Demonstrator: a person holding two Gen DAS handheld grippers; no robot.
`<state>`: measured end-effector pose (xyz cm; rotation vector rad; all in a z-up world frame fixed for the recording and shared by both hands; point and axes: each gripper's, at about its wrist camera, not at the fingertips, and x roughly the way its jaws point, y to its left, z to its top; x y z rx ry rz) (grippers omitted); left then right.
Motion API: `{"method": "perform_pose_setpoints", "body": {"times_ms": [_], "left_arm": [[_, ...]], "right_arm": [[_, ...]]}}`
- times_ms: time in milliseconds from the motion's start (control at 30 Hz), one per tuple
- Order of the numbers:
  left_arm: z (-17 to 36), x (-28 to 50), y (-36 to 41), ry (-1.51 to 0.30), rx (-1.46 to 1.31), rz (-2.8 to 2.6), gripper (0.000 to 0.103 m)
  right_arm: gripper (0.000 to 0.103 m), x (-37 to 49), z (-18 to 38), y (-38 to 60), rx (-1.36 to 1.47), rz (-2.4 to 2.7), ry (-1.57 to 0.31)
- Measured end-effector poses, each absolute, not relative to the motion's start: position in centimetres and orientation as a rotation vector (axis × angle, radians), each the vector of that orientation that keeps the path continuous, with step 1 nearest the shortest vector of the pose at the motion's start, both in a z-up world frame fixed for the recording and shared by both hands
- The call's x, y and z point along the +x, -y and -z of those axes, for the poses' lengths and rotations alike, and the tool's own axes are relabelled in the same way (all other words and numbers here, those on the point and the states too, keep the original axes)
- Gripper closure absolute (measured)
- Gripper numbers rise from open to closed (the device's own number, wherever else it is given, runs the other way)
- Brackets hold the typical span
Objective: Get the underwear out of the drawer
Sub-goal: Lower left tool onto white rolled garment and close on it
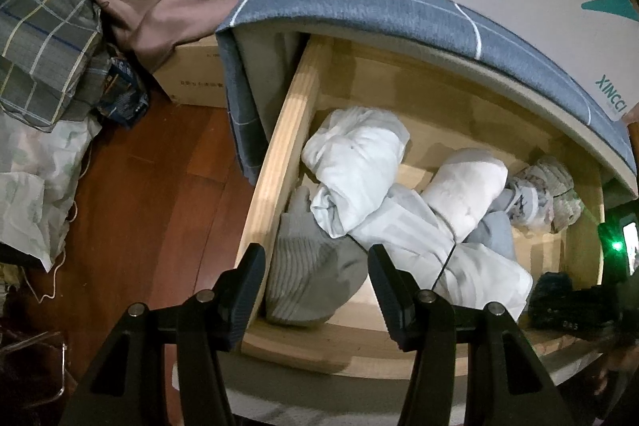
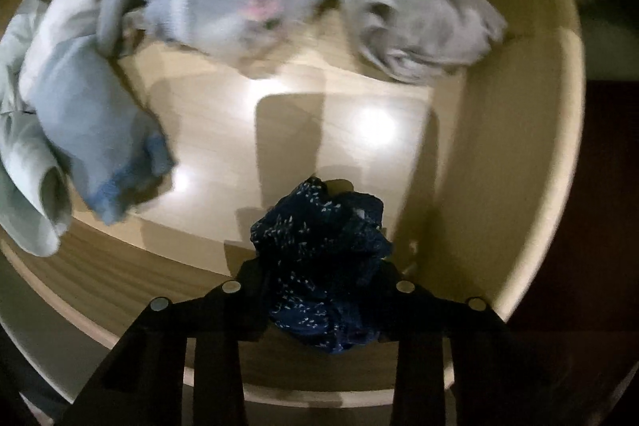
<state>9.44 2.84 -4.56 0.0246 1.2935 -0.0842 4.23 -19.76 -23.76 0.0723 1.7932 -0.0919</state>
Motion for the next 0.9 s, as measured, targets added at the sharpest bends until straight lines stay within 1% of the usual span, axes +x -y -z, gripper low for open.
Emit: {"method": "perform_pose_setpoints", "body": {"times_ms": [233, 367, 433, 467, 567, 733, 900], "left_arm": [[5.2, 9.5, -2.3, -1.34, 0.045, 0.093, 0.048], [6.0, 9.7, -2.1, -1.401, 0.038, 0.106, 0.048], [5.9, 9.7, -2.1, -1.406, 0.004, 0.108, 0.048], [5.8, 9.7, -2.2, -1.406, -0.029, 0.118, 0.048], [5.4, 9.6, -1.9, -1.431, -0.148, 0.152, 0.048], [5.2, 9.8, 0.6, -1.458, -0.209, 0.2, 0.048], [6.4, 10.3, 2.6, -1.512, -0.272, 0.206, 0.048]], "right_arm": [[0.075, 2.9, 24.1, 19.7, 0.113, 0.103, -1.762], [0.075, 3.3, 23.7, 21.0, 0.145, 0.087, -1.757], [0.075, 3.4, 23.6, 21.2, 0.168, 0.072, -1.75], [0.075, 2.8, 22.4, 20.9, 0.173, 0.071, -1.748], [0.075, 2.6, 22.3, 20.8, 0.182, 0.062, -1.747], [0.075, 2.5, 20.5, 22.4, 0.2, 0.049, -1.747], [0.075, 2.5, 20.3, 22.8, 0.221, 0.034, -1.743]]}}
